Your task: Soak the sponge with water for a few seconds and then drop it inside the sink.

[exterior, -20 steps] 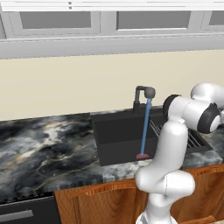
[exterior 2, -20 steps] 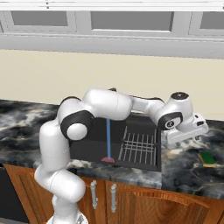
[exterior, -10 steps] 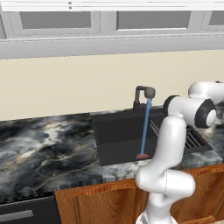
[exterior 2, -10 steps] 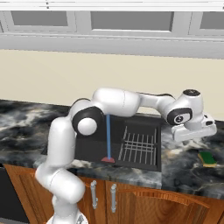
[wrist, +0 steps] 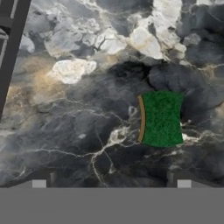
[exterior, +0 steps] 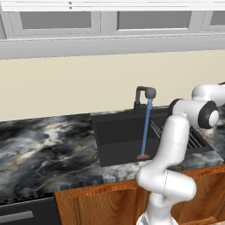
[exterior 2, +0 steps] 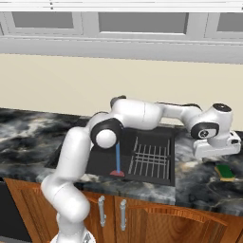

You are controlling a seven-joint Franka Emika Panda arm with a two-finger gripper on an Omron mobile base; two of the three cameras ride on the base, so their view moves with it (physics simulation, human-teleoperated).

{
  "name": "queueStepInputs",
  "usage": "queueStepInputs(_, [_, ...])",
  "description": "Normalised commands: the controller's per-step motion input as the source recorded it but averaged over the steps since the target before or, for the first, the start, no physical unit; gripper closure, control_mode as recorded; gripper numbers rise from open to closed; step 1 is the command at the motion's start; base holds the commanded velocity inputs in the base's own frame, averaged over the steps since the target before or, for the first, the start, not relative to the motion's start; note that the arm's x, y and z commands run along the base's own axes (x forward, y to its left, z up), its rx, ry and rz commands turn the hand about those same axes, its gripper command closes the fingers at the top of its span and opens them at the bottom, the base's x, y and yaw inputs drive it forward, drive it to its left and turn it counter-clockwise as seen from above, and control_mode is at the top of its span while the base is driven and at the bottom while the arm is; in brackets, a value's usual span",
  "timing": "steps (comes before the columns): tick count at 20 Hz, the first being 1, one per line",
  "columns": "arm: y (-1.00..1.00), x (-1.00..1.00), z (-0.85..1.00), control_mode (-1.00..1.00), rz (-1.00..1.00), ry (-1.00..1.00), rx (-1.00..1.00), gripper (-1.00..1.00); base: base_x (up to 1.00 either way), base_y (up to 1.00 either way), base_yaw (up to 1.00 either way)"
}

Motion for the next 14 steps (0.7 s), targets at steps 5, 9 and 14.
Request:
queueStepInputs(5, [-0.22, 0.00, -0.08, -1.00, 0.00, -0.01, 0.06, -1.00, 0.00, 0.00, 0.00])
queueStepInputs(9, [-0.23, 0.02, 0.00, -1.00, 0.00, 0.00, 0.00, -1.00, 0.00, 0.00, 0.00])
queueStepInputs(14, [-0.15, 0.04, -0.11, -1.00, 0.00, 0.00, 0.02, -1.00, 0.00, 0.00, 0.00])
